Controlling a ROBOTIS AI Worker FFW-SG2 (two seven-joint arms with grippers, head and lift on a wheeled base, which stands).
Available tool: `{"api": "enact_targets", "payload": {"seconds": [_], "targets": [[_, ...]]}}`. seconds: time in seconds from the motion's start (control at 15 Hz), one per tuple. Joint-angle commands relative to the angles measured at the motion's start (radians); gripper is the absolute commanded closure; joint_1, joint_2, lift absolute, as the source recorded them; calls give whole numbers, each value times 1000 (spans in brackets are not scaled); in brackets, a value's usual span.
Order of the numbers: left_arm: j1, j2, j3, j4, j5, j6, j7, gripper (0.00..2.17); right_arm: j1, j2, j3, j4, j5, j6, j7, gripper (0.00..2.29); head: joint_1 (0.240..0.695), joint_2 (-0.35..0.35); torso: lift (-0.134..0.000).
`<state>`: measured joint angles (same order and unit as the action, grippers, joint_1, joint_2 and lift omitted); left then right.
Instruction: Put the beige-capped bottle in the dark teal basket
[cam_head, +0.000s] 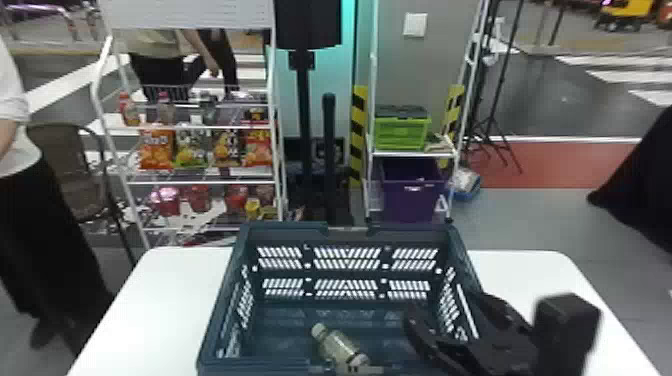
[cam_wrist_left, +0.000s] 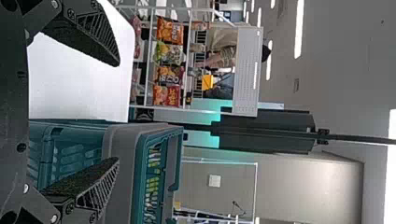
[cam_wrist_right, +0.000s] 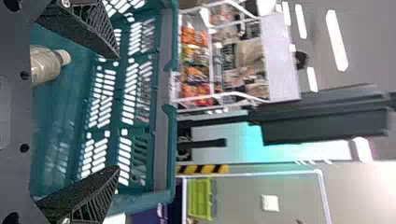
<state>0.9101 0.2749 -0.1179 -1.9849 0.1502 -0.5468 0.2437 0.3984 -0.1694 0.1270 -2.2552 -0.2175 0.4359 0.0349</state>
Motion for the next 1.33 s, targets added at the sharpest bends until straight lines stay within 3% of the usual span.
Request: {"api": "enact_targets", "payload": {"seconds": [0.0,0.2,0.53,0.73,1.27], "targets": [[1,1,-2,-3,0,0,0,171,138,-1,-55,16,-8,-234,17,43,499,0,0],[0,1,-2,-6,0,6,0,171,266,-1,-93,48,-20,-446,37,43,499,0,0],[0,0,-3,-14,0,12,0,171,428,14,-109,97,-20,-660,71,43,499,0,0],[-5,0,-5,-12,0,15,0,171,488,45,-124,117,-13,-740,102,43,499,0,0],[-7,0,-9,-8,0,18,2,171,502,56,-127,138,-11,-771,106,46,499,0,0]]}}
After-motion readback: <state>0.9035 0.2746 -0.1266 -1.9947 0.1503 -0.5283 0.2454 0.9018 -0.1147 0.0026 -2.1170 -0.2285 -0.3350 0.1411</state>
